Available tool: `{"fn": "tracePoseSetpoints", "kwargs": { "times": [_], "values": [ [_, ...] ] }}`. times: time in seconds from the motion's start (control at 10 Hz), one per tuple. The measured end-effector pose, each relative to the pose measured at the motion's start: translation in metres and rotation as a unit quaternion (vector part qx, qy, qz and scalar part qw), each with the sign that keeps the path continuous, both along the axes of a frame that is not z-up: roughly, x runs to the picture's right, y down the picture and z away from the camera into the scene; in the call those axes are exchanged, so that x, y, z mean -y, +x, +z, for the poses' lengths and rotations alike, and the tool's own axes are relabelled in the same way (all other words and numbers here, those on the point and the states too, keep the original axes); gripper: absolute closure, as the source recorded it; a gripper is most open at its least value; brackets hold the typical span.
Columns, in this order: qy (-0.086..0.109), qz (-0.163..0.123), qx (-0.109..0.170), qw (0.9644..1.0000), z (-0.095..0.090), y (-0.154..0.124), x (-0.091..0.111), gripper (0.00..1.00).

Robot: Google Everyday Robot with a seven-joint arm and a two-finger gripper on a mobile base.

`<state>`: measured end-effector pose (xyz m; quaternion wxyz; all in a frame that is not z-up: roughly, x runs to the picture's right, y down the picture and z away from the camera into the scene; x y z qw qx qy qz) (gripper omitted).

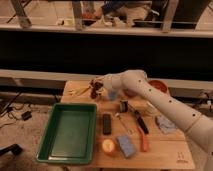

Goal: Place grapes in metal cup

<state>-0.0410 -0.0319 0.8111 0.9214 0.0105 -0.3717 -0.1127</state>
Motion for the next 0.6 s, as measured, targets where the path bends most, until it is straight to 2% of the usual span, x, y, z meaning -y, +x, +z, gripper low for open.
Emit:
{"fn": "tracePoseSetpoints", "kwargs": {
  "times": [0.2, 0.6],
  "values": [
    [0.004, 0.004, -0.001, 1.0000, 0.013, 0.000, 0.008, 1.00],
    [0.010, 0.011, 0.002, 0.9999, 0.024, -0.007, 0.020, 1.00]
  ]
}}
